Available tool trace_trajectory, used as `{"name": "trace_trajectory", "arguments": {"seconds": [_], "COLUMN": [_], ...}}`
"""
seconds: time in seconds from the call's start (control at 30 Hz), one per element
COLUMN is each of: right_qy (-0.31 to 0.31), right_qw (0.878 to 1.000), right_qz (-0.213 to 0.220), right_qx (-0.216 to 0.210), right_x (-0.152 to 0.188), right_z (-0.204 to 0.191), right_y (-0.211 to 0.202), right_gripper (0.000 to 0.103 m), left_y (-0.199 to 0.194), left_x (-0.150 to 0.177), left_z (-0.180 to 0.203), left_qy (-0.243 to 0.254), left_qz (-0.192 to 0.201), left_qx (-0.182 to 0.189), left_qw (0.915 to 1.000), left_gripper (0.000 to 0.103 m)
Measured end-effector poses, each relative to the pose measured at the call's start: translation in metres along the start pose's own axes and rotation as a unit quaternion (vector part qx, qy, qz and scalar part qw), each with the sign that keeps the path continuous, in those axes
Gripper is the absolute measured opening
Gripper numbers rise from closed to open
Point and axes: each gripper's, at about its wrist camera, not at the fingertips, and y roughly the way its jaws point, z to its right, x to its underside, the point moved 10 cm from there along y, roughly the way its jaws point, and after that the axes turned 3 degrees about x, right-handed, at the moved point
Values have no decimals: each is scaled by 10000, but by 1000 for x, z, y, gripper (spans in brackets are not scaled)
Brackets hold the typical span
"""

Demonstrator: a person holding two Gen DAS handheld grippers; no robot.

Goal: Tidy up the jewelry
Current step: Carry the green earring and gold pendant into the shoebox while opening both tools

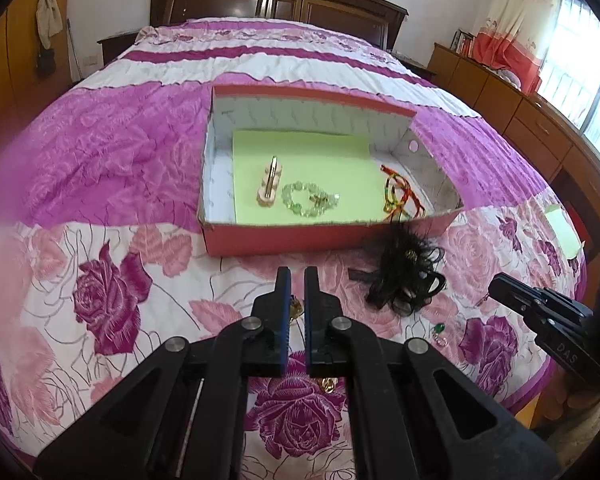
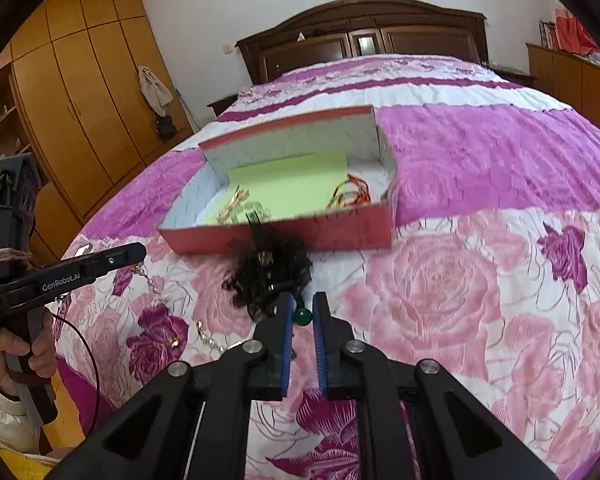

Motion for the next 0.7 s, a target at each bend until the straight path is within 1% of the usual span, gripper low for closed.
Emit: {"name": "trace_trajectory", "arguments": {"seconds": [0.17, 0.33, 0.7], "right_qy": [-59, -163, -334], "right_qw": [9998, 9992, 9968], "right_qz": [169, 355, 718], "right_qx": [10, 29, 63], "right_x": [-15, -35, -83], "right_z": [-1, -4, -8], "right_y": [-1, -1, 14], "right_gripper": [11, 11, 11], "left_y": [-5, -7, 5], "left_x": [-15, -39, -87], "left_z": [0, 1, -4], "left_qy": [57, 142, 293], "left_qz": [150, 352, 740], "left_qx": [-9, -40, -192], "left_qw": [9999, 9993, 9966], "left_gripper": [0, 0, 0]}}
